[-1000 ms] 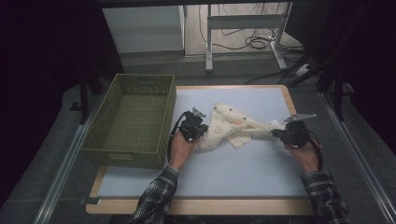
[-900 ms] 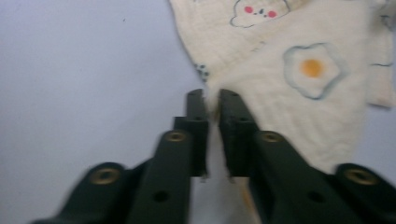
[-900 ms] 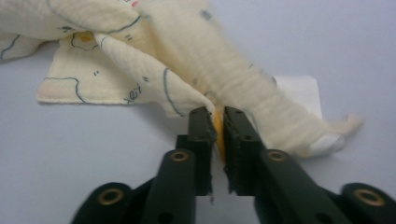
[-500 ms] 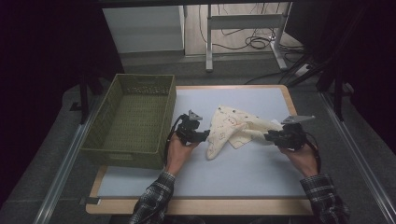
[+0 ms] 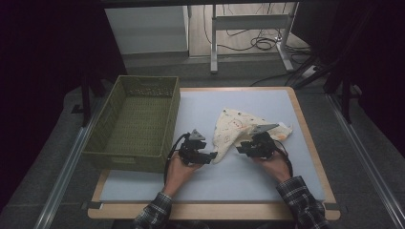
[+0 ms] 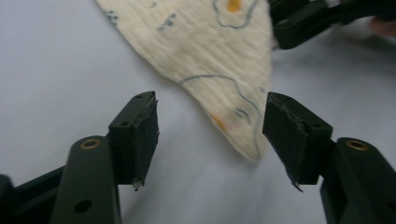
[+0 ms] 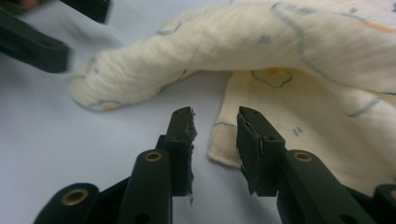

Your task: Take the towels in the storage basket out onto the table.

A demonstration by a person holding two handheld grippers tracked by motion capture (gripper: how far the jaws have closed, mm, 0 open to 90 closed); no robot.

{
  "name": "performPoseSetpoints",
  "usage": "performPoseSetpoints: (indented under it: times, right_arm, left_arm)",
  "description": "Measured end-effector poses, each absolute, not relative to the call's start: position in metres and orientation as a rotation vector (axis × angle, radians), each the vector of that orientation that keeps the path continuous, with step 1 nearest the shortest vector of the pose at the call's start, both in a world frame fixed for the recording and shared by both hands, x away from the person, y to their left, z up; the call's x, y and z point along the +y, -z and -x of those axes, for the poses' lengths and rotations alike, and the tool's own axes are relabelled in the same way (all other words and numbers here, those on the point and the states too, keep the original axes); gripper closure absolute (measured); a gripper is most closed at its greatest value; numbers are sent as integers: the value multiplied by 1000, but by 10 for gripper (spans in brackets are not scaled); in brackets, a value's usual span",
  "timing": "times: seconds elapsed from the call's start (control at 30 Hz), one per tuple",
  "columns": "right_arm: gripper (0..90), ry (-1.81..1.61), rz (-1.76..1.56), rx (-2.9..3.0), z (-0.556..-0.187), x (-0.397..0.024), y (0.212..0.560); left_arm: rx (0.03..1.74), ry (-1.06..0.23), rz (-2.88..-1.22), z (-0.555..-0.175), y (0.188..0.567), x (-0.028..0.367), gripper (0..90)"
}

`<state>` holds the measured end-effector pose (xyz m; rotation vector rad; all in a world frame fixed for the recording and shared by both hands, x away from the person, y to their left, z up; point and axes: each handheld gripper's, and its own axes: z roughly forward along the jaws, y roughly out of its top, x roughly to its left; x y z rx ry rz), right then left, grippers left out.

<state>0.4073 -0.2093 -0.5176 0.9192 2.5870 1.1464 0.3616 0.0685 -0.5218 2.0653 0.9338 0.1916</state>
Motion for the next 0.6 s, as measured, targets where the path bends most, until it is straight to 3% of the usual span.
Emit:
performPoseSetpoints:
  times: [0.03, 0.07, 0.1, 0.13, 0.2, 0.27, 0.33, 0.37, 0.4, 0.6]
  right_arm:
    - [666, -1104, -904, 2585, -407, -206, 520]
    - [769, -1041, -862, 2543, -405, -202, 524]
    - [769, -1041, -862, 2543, -405, -202, 524]
    - [841, -1058, -877, 2539, -405, -204, 525]
    - [862, -1071, -892, 2541, -405, -206, 524]
    - [869, -1048, -874, 2539, -402, -207, 523]
    - [870, -1040, -863, 2539, -400, -208, 522]
    - [870, -1038, -856, 2542, -398, -210, 520]
    - [871, -1050, -859, 2536, -393, -217, 517]
    - [870, -1094, -902, 2500, -375, -256, 503]
  left_arm:
    - [920, -178, -2066, -359, 522, 69, 384]
    - [898, -159, -2078, -356, 524, 68, 418]
    - [898, -159, -2078, -356, 524, 68, 427]
    - [881, -147, -2094, -355, 528, 64, 446]
    - [874, -151, -2129, -356, 532, 57, 481]
    - [867, -171, -2147, -355, 535, 53, 609]
    - [857, -200, -2157, -354, 536, 49, 652]
    - [854, -186, -2157, -354, 536, 48, 778]
    - [851, -197, -2160, -354, 535, 50, 846]
    - [880, -219, -2122, -351, 525, 65, 846]
